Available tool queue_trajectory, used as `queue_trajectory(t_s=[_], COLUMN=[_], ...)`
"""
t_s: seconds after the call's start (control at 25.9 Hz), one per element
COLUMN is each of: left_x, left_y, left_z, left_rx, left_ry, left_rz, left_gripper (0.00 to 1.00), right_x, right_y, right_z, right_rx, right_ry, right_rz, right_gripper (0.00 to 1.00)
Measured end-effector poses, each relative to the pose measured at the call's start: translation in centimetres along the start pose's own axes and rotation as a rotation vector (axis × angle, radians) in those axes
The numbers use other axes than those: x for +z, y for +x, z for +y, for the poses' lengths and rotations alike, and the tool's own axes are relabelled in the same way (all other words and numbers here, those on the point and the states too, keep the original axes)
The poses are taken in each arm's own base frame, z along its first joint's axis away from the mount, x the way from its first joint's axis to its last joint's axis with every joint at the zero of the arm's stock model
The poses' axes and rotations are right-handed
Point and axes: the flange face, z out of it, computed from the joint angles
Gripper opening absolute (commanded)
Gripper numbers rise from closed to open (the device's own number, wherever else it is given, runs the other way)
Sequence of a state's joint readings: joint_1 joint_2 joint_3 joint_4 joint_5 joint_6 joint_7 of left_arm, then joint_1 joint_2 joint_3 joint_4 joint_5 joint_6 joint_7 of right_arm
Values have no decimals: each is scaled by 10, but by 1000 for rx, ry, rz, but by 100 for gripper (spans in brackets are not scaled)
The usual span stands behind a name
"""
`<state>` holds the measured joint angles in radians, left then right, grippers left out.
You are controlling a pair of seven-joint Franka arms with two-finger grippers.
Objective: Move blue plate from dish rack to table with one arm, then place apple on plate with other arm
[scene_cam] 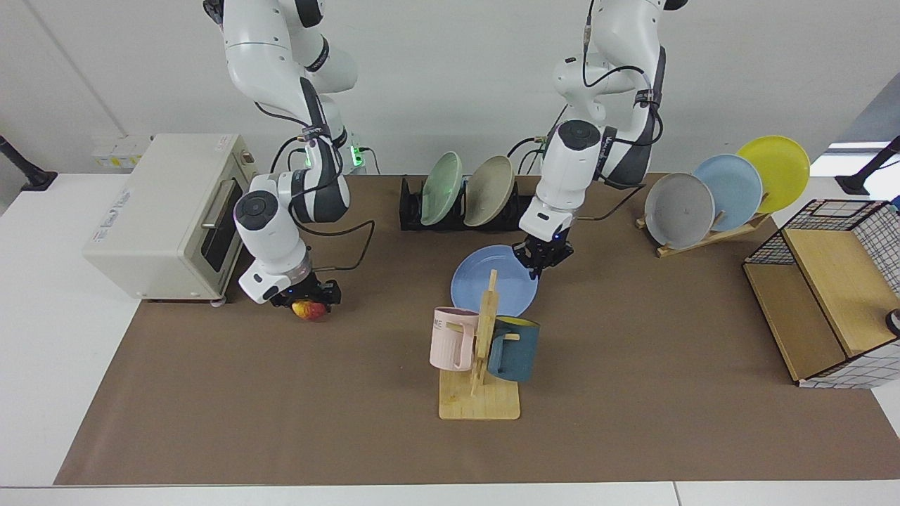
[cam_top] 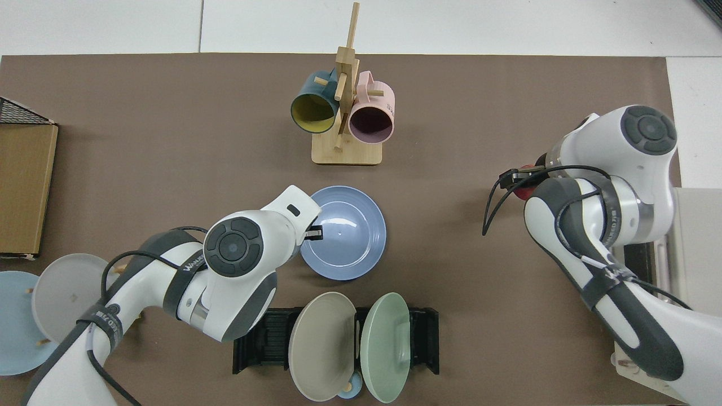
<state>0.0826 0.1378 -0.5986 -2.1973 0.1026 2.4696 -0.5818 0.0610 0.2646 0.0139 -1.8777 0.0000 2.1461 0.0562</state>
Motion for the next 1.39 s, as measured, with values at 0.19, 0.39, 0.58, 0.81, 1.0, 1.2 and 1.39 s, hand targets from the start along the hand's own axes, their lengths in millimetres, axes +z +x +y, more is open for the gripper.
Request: queue_trajectory(t_s=[0.19,0.39,0.58,0.81,1.0,1.2,1.39], left_x=[8,10,15,18,18,16,0], left_y=[-19,-28,-31,-32,-33,-26,10], left_z=[10,12,9,6,6,-1,-40], left_rx=[22,25,19,13,15,-2,-75], left_ry=[1,-3,-10,-8,-7,-3,53], left_rz=[-14,-13,-8,-13,-14,-12,-39], left_gripper=[0,0,11,100,100,100,100], right_x=[-63,-113,-142,-146,-144,-143,-143], right_y=[-3,-18,-32,-35,-35,-35,-35], right_z=[6,13,16,15,15,13,12], right_rx=[8,18,23,21,21,18,16], right_ry=[-5,-5,-5,-5,-5,-5,-5], right_rz=[-11,1,12,12,8,6,6], right_gripper=[0,0,0,0,0,0,0])
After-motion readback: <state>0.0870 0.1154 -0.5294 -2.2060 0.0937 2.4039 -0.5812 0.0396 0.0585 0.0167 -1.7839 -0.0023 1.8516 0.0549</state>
